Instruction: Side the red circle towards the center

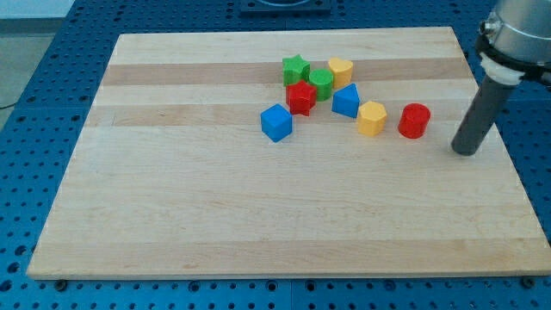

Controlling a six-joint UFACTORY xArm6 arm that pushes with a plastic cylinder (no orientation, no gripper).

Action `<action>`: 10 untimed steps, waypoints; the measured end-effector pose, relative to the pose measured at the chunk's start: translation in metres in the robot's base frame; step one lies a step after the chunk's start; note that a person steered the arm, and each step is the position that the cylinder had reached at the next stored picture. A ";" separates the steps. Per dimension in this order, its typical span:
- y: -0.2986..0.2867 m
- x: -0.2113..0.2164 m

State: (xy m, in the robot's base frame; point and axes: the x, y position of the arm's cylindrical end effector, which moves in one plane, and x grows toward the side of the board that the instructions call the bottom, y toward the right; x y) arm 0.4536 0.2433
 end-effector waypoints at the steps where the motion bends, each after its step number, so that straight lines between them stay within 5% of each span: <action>1: 0.000 -0.018; 6: -0.012 -0.051; 10: -0.104 0.004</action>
State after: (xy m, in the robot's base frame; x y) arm 0.4576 0.1388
